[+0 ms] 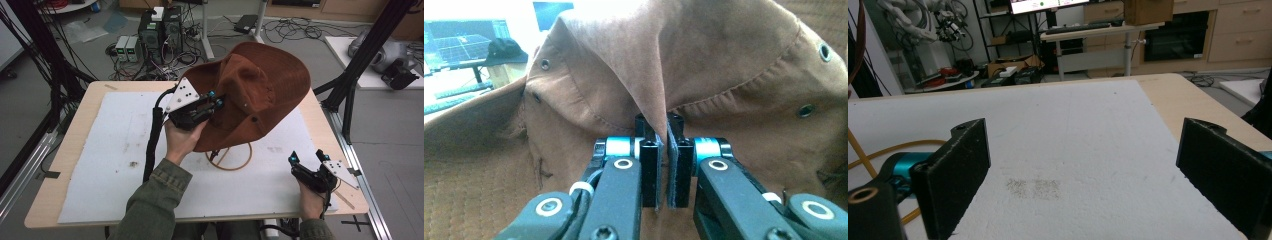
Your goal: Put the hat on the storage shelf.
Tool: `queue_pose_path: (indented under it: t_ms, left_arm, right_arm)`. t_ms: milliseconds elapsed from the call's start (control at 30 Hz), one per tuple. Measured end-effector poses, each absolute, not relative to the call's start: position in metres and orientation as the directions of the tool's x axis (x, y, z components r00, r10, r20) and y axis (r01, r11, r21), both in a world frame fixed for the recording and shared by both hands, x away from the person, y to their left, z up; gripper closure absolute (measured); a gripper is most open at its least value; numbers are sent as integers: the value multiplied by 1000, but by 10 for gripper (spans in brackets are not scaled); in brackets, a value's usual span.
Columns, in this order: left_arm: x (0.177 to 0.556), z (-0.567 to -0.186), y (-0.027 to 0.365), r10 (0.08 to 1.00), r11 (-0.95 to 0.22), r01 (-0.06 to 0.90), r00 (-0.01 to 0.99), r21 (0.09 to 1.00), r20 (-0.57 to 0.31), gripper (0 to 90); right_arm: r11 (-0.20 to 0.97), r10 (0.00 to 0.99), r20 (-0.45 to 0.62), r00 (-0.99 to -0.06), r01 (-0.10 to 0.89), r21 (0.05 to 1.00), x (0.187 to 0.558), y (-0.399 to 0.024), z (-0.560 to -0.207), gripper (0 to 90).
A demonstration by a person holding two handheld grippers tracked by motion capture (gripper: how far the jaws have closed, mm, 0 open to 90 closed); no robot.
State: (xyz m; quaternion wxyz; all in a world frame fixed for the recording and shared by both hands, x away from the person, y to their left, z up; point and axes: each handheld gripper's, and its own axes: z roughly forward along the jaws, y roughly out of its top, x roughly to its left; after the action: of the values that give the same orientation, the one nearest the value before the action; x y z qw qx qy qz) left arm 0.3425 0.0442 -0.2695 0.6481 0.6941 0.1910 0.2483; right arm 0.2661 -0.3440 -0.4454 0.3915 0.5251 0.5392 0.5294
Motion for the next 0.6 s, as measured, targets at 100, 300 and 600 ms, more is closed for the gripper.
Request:
queue_pose_path:
  t_ms: [100,300,600]
  left_arm:
    - [341,-269,43,584,-95,-64,804,993,107,863]
    - [343,-270,43,575,-110,-34,813,993,92,857]
    - [341,-265,40,577,-140,-33,809,990,109,802]
  right_arm:
    - [-111,981,133,-143,152,982,266,-343,-445,64]
    - [-114,979,137,-148,153,982,266,-343,-445,64]
    - [-110,980,132,-148,149,983,266,-343,-445,63]
